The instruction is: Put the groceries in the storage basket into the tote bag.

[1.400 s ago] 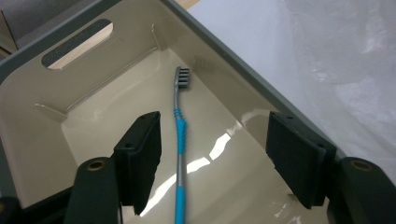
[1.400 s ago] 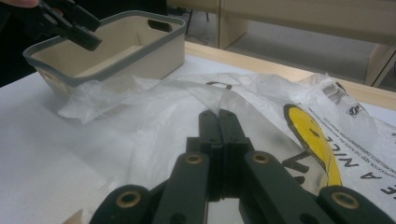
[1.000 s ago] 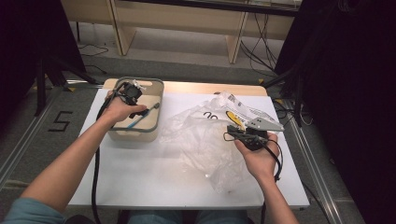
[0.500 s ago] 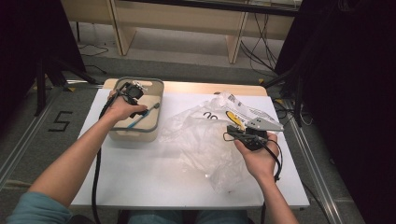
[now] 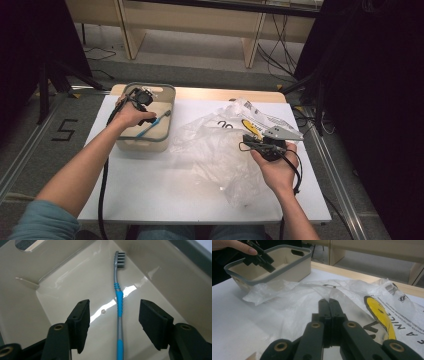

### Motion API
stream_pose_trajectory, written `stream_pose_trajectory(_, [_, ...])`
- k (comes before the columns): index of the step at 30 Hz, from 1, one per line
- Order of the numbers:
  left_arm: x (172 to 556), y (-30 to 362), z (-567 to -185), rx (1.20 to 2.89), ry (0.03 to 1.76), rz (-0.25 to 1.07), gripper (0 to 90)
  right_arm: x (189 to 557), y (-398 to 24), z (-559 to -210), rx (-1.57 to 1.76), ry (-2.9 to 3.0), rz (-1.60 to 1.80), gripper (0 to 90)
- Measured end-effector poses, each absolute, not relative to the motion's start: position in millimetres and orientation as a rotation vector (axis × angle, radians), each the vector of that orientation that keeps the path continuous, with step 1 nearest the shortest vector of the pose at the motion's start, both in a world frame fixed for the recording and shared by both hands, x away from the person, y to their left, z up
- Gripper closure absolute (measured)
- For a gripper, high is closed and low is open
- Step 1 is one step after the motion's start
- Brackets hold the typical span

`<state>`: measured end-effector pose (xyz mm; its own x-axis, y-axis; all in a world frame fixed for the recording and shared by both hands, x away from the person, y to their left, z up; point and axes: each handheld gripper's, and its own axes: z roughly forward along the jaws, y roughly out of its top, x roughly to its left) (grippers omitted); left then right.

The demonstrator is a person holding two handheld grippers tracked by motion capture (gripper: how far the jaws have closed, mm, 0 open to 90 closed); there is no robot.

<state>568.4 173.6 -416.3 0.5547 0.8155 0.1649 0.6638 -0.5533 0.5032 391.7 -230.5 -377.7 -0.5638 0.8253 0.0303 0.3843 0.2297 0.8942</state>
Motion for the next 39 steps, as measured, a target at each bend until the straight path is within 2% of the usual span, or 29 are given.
stream_pose_trajectory(20, [578.6,175.3,-440.9,2.576,1.203,0.434,45.5,391.9,-229.1,-379.1,1.112,2.061,1.291,90.0])
stream_pose_trajectory(27, [579.2,173.9,-444.0,2.609,1.212,0.419,52.6,391.8,-229.2,-379.0,1.112,2.061,1.292,90.0])
stream_pose_trajectory(39, [581.4,173.2,-448.4,2.666,1.200,0.358,56.3,392.0,-229.1,-379.2,1.110,2.063,1.291,90.0])
